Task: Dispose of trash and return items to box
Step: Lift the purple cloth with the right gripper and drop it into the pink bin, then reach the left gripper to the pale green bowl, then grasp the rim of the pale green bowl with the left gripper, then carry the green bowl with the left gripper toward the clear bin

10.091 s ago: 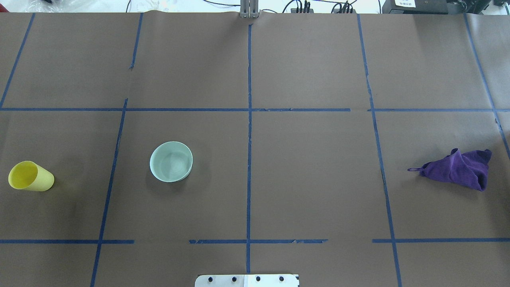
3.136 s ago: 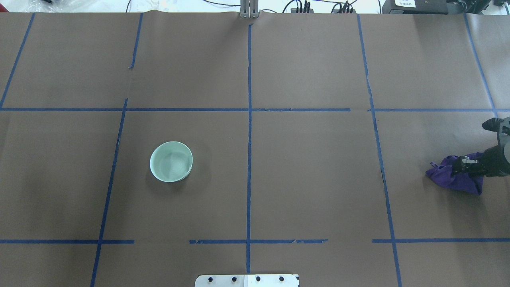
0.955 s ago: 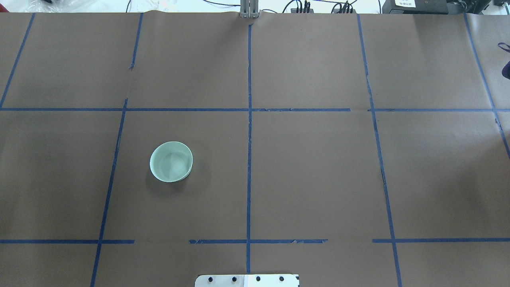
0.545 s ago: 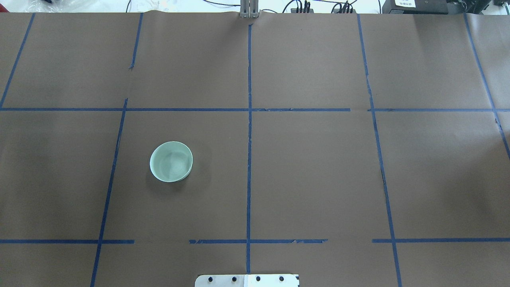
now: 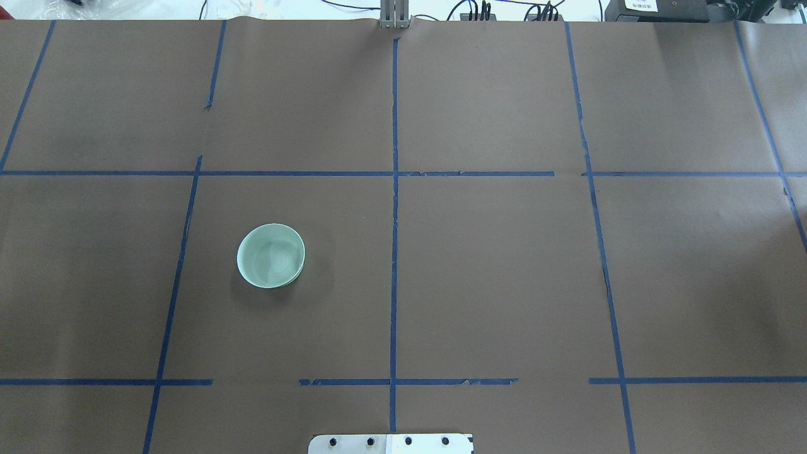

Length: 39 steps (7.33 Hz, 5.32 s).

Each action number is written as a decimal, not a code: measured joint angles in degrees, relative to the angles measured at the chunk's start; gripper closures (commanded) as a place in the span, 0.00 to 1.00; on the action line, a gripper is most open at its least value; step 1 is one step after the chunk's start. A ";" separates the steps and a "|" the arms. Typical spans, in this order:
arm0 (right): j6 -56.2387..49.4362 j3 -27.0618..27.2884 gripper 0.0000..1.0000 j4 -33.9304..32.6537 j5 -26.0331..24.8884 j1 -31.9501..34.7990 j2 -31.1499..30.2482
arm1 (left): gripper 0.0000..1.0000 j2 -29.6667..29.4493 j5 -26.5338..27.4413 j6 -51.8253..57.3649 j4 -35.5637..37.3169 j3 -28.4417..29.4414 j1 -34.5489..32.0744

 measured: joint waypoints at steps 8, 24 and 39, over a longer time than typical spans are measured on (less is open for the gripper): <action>-35.22 -20.90 1.00 7.94 -1.40 13.51 -7.10 | 0.00 -10.95 3.23 -40.00 10.76 -25.61 17.71; -11.76 -25.77 0.00 32.16 14.81 4.22 -16.31 | 0.52 -23.73 30.89 -81.39 -2.65 -12.44 55.03; -3.10 -26.87 0.00 32.71 13.58 -2.02 -14.03 | 1.00 -14.87 20.61 -47.67 8.47 -24.53 29.07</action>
